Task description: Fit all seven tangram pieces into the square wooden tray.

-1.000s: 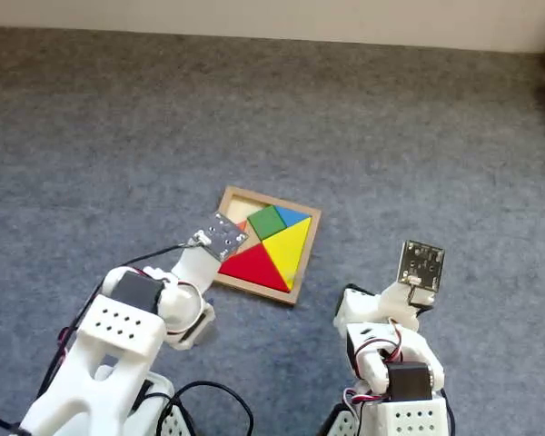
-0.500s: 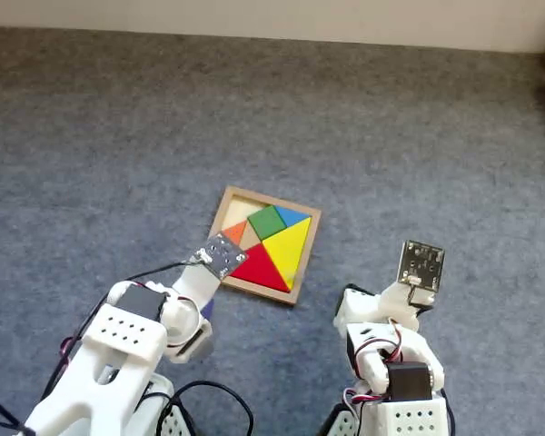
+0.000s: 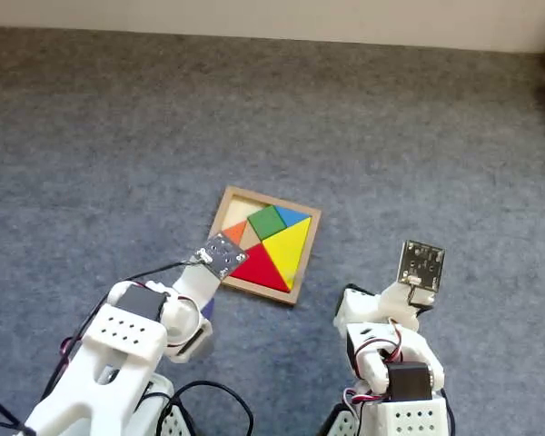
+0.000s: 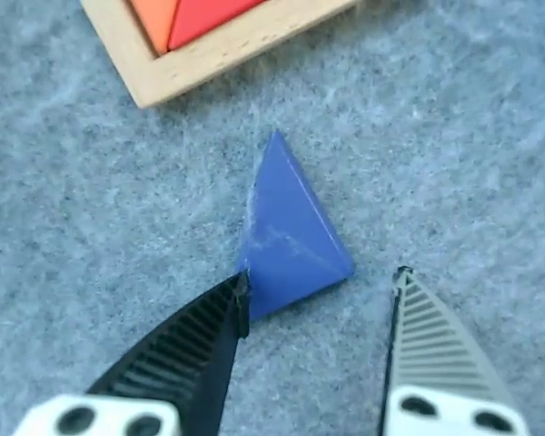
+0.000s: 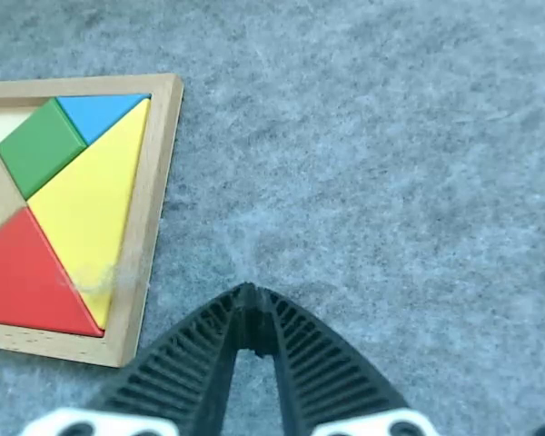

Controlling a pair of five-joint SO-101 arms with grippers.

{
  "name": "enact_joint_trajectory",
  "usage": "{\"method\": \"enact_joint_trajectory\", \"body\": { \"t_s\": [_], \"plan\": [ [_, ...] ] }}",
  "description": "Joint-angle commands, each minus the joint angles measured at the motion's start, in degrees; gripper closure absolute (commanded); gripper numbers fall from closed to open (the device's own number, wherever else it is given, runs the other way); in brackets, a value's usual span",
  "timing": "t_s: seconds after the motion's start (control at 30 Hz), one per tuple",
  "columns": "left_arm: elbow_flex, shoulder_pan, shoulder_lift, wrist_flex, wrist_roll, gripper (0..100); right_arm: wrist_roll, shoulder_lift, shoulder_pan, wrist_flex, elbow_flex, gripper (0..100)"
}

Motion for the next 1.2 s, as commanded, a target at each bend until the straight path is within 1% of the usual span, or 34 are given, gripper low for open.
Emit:
{"method": "enact_joint_trajectory", "body": {
  "t_s": [0.0, 0.2, 0.3, 0.37, 0.47, 0.63, 0.97, 1.17],
  "plan": [
    [-3.03, -0.57, 6.02, -1.32, -0.44, 78, 0.62, -0.75, 0.84, 0.48, 7.87, 99.4],
    [-10.51, -0.66, 21.76, -1.14, -0.35, 78, 0.62, -0.75, 0.84, 0.48, 7.87, 99.4],
    [-12.97, -0.75, 26.15, -1.14, 0.26, 78, 0.62, -0.66, 0.84, 0.57, 7.87, 99.4],
    [-13.85, -0.75, 27.56, -1.23, 2.37, 78, 0.62, -0.66, 0.84, 0.57, 7.87, 99.4],
    [-13.76, -1.1, 27.3, -1.49, 3.16, 78, 0.62, -0.66, 0.84, 0.57, 7.87, 99.4],
    [-13.32, -4.35, 24.66, -2.11, 2.9, 83, 0.62, -0.66, 0.84, 0.57, 7.87, 99.4],
    [-12.53, -4.62, 24.04, -2.29, 2.9, 84, 0.62, -0.66, 0.84, 0.57, 7.87, 99.4],
    [-13.32, -8.75, 23.96, -2.29, 2.9, 84, 0.62, -0.66, 0.84, 0.57, 7.87, 99.4]
  ]
}}
